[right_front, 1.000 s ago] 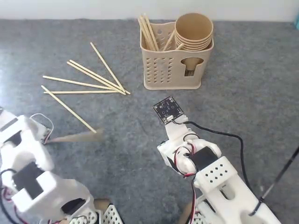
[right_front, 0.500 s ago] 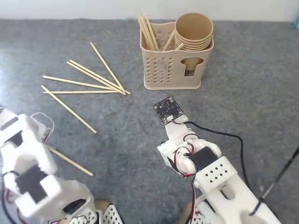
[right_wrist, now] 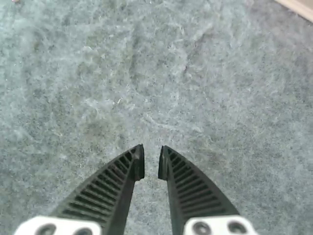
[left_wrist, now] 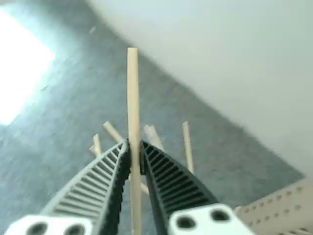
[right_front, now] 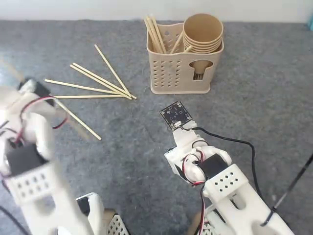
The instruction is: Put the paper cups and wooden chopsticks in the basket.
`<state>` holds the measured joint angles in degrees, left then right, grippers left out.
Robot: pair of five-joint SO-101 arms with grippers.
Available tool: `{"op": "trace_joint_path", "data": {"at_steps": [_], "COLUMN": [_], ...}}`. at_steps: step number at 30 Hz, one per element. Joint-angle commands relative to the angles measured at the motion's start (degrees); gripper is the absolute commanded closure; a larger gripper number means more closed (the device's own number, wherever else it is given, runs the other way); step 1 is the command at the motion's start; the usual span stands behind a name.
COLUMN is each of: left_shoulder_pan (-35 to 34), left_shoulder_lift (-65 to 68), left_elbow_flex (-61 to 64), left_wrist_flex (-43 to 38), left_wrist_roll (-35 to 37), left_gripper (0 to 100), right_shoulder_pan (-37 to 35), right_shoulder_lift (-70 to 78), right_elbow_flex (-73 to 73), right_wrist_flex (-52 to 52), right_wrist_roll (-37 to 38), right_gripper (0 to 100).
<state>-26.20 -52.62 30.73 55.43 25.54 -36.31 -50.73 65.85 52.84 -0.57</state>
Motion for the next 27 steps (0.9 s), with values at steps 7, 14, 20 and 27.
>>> {"op": "trace_joint_path", "data": {"at_steps": [7,14,20,27], "left_shoulder_pan": [21.89,33.32,33.41,36.40], "left_shoulder_lift": [-3.34,4.31,22.33,41.76], "left_elbow_flex": [-5.14,-1.45,-15.96,-31.78], "left_wrist_flex": [-33.05,-52.04,-52.22,-52.22], "left_wrist_roll": [-1.93,-14.42,-12.84,-12.40], "left_gripper": [99,99,99,99], "right_shoulder_pan": [-0.31,-0.31,-0.31,-0.22], "right_shoulder_lift": [-1.19,-1.19,-1.19,-1.19], "right_elbow_flex": [-0.35,-0.35,-0.26,-0.26], "right_wrist_flex": [-0.75,-0.84,-0.92,-0.92], "right_wrist_roll": [0.88,0.97,0.97,0.97], "right_gripper": [93.3,93.3,93.3,93.3]}}
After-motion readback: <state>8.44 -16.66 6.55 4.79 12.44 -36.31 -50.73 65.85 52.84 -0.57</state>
